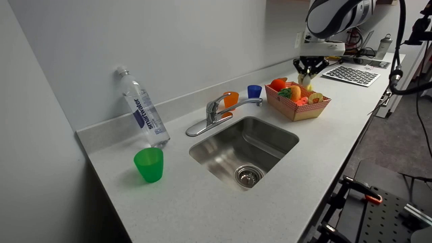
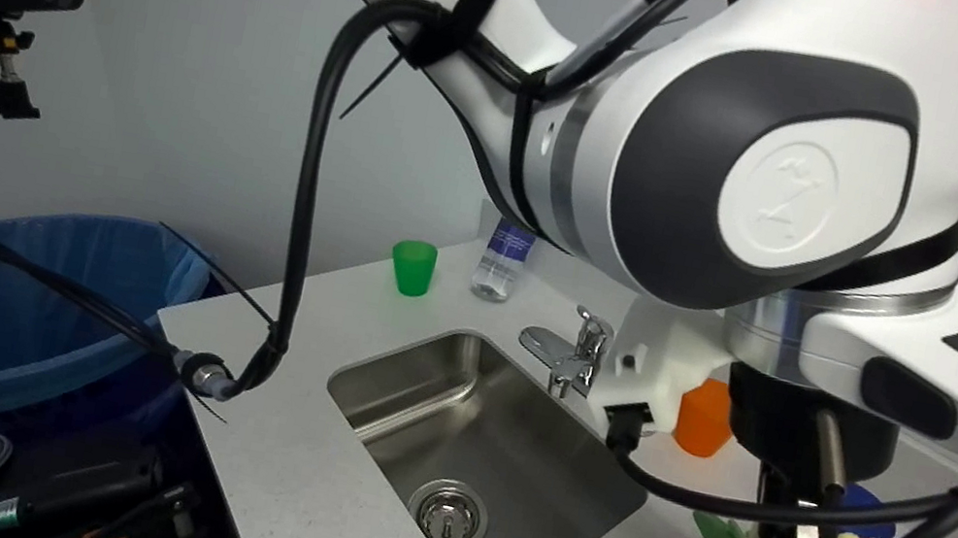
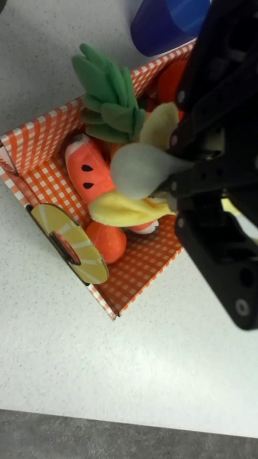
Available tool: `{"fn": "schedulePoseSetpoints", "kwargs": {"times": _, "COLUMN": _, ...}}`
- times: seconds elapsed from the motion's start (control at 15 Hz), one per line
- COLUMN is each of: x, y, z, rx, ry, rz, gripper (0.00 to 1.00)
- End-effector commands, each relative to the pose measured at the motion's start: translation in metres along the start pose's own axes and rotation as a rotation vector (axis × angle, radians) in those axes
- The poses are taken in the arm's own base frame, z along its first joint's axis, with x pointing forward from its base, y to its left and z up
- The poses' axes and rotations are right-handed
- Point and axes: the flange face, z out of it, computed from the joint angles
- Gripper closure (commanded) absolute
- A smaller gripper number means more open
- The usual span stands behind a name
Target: Put the banana plush in the basket
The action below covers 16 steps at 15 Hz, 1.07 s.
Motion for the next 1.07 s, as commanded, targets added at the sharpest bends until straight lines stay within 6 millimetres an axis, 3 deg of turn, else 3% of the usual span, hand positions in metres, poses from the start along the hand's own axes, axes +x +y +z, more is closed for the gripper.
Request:
{"fn": "schedulePoseSetpoints", "kwargs": {"times": 0.0, "x": 0.008, "y": -0.009, "z": 0.002, "rx": -0.006, "ry": -0.003, "rz": -0.01, "gripper": 0.64}}
{"fn": "schedulePoseSetpoints", "kwargs": {"times": 0.53, "x": 0.0, "y": -0.006, "z": -0.024, "rx": 0.036, "ry": 0.037, "rz": -0.044, "gripper": 0.04}}
{"fn": "schedulePoseSetpoints", "kwargs": {"times": 0.73, "x": -0.001, "y": -0.004, "z": -0.038, "rx": 0.046, "ry": 0.045, "rz": -0.039, "gripper": 0.0}}
{"fn": "schedulePoseSetpoints", "kwargs": {"times": 0.8, "x": 0.005, "y": -0.01, "z": -0.024, "rx": 0.033, "ry": 0.037, "rz": -0.033, "gripper": 0.01}}
{"fn": "schedulePoseSetpoints", "kwargs": {"times": 1.0, "x": 0.005, "y": -0.008, "z": -0.033, "rx": 0.044, "ry": 0.046, "rz": -0.03, "gripper": 0.0}}
